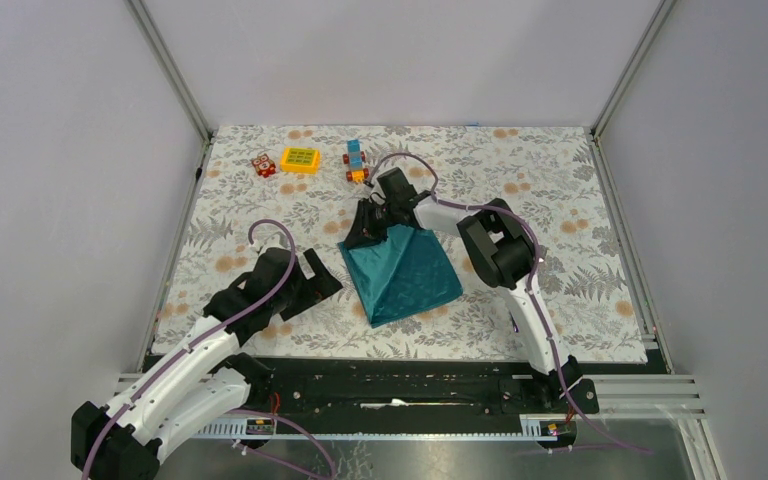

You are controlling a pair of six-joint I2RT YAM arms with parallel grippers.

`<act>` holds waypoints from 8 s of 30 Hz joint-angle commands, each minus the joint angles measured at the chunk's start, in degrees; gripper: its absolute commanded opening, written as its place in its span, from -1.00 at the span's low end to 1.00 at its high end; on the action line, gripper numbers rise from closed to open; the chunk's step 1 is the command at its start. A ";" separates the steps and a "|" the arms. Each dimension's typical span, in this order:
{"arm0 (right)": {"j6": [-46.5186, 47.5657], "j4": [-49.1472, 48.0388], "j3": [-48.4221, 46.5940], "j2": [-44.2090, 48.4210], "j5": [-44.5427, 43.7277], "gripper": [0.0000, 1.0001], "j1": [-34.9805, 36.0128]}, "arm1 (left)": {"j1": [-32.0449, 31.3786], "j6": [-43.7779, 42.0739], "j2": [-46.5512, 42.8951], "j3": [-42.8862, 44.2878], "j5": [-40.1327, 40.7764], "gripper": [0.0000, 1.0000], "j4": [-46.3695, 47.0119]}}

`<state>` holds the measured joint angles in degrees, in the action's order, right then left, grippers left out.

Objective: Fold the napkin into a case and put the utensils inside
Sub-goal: Fold the top corner of the square-folded napkin at the center of the board, then smooth out the upper triangle-folded napkin at the center of the board, then pick up the upper triangle-folded napkin from the center of the board.

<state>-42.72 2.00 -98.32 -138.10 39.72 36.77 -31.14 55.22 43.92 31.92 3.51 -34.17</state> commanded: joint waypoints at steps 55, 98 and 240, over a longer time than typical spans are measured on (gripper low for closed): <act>8.99 1.65 10.34 10.35 8.49 -0.42 -18.90 | 13.17 -10.24 55.66 19.54 -16.08 -0.79 37.10; 11.23 5.44 10.81 16.18 7.62 -0.14 -21.67 | 14.59 -8.47 52.09 9.70 -17.04 -0.94 40.24; 15.74 52.77 -3.05 8.72 -51.04 -0.14 30.52 | 39.27 -23.53 16.67 13.25 -29.79 0.86 6.30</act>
<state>-27.57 57.17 -103.33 -129.21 -11.20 67.20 7.73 32.36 62.63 45.25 -24.21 -29.87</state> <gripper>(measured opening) 0.426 0.929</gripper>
